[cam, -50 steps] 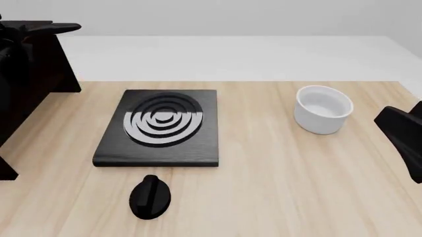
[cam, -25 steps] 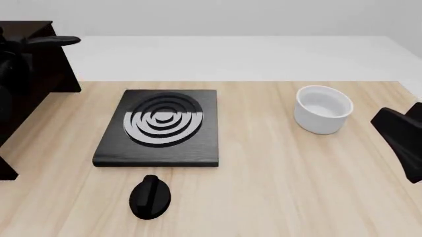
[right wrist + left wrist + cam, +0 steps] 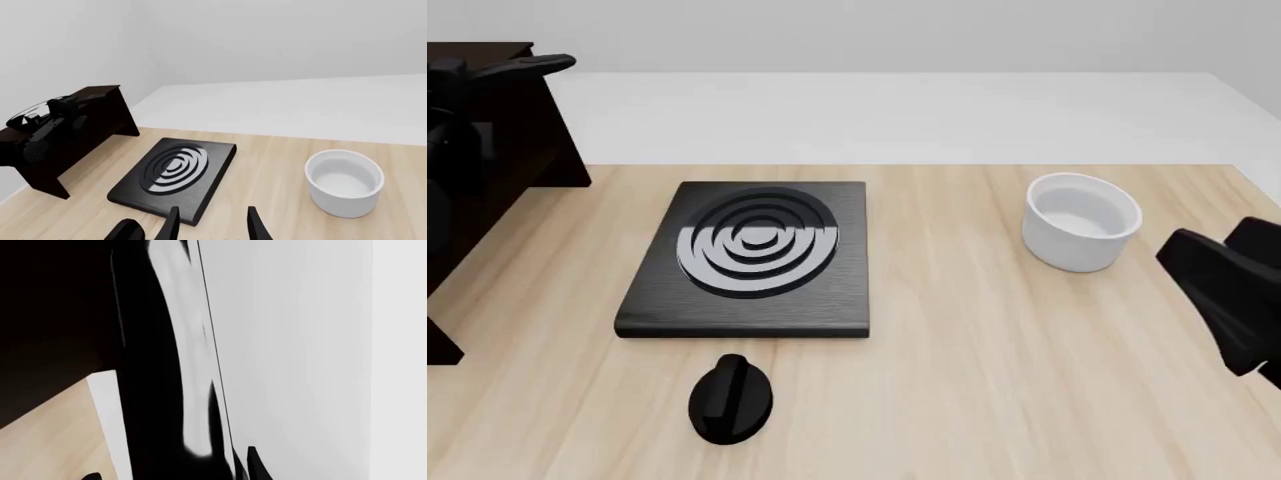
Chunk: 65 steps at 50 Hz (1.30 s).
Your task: Put the frying pan on the cabinet shelf.
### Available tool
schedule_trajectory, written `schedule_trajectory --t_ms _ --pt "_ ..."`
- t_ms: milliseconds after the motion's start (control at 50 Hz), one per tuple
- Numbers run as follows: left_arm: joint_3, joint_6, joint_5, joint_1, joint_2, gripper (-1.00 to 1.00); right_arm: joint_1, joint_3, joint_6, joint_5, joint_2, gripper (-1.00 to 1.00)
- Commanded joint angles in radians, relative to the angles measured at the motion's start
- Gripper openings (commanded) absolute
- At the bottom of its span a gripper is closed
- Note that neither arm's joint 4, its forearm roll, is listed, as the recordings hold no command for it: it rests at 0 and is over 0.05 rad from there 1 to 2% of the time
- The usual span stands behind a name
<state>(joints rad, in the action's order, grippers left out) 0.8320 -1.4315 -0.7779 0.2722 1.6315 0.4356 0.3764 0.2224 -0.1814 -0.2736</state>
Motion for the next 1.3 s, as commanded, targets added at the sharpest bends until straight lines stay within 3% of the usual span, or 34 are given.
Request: schedule_trajectory --t_ms 20,380,480,720,780,840,1060,1200,1260,1300 --pt "-0.016 0.005 -0.008 0.01 -0.007 1.0 0.003 -0.008 0.0 0.008 -0.006 1.0" --pt "-0.119 0.036 -0.046 -0.022 -0.104 1.0 0.006 -0.021 0.005 0.016 -0.012 1.0" --pt "-0.169 0.013 -0.081 -0.024 -0.123 1.0 0.009 -0.017 0.003 0.013 -0.015 1.0" --pt "-0.302 0.028 -0.081 -0.092 -0.307 1.0 0.013 -0.026 0.006 0.022 -0.022 1.0" --pt "-0.319 0.04 -0.062 -0.103 -0.347 1.0 0.015 -0.029 0.005 0.025 -0.024 1.0" --pt "-0.348 0.002 -0.046 -0.104 -0.356 1.0 0.02 -0.037 0.005 0.036 -0.03 1.0" --pt "-0.405 0.036 0.023 -0.153 -0.496 1.0 0.02 -0.038 0.011 0.037 -0.032 1.0" --pt "-0.424 0.085 0.088 -0.17 -0.546 1.0 0.026 -0.048 0.016 0.047 -0.035 1.0" --pt "-0.412 0.158 0.186 -0.175 -0.632 1.0 0.02 -0.041 0.017 0.038 -0.032 1.0" --pt "-0.422 0.151 0.201 -0.177 -0.652 1.0 0.019 -0.042 0.016 0.038 -0.031 1.0"
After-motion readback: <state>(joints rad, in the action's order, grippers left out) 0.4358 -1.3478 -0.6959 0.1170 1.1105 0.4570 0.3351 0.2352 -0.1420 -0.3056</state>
